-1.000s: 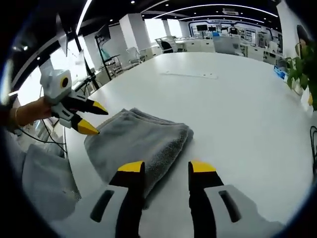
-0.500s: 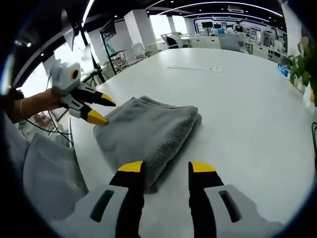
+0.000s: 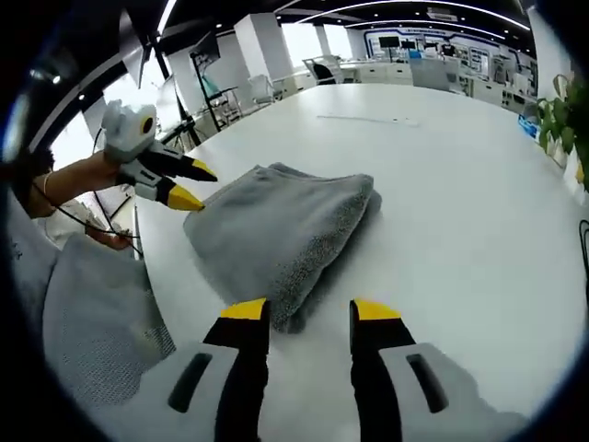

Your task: Fold the towel on the table until its edges align and the towel forms a compact rectangular stack.

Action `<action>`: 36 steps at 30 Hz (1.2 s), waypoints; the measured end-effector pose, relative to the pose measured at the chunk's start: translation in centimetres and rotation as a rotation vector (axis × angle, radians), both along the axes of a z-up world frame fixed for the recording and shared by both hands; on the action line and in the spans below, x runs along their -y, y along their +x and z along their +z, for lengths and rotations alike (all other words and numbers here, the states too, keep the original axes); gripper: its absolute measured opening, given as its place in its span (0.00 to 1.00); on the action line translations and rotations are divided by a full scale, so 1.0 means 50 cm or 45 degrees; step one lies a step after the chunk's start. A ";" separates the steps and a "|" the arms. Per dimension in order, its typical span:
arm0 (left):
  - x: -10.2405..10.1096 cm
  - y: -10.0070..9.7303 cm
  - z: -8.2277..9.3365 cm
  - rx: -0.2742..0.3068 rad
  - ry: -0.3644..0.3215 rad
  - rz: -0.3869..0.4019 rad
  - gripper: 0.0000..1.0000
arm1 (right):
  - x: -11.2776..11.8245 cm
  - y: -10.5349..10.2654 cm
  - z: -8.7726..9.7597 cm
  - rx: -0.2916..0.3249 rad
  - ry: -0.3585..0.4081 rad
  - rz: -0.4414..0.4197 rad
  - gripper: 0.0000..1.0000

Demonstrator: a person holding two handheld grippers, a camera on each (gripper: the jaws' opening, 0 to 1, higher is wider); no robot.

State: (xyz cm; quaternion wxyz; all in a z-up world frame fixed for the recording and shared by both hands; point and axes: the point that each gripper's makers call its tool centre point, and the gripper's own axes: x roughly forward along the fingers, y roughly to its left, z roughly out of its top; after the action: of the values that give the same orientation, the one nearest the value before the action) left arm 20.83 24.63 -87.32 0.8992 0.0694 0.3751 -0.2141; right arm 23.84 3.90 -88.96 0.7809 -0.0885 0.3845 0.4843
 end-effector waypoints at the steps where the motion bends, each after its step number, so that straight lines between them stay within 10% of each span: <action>1: 0.001 -0.004 0.001 0.009 -0.003 -0.007 0.43 | 0.000 -0.003 -0.002 -0.006 0.001 -0.001 0.33; 36: 0.092 -0.070 -0.067 -0.100 0.029 -0.274 0.41 | -0.034 -0.054 -0.040 -0.025 -0.067 0.145 0.31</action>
State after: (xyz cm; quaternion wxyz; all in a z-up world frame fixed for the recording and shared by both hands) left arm 17.31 20.03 -90.67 0.8548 0.1109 0.4029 -0.3078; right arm 21.12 5.61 -90.95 0.7456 -0.1260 0.3991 0.5186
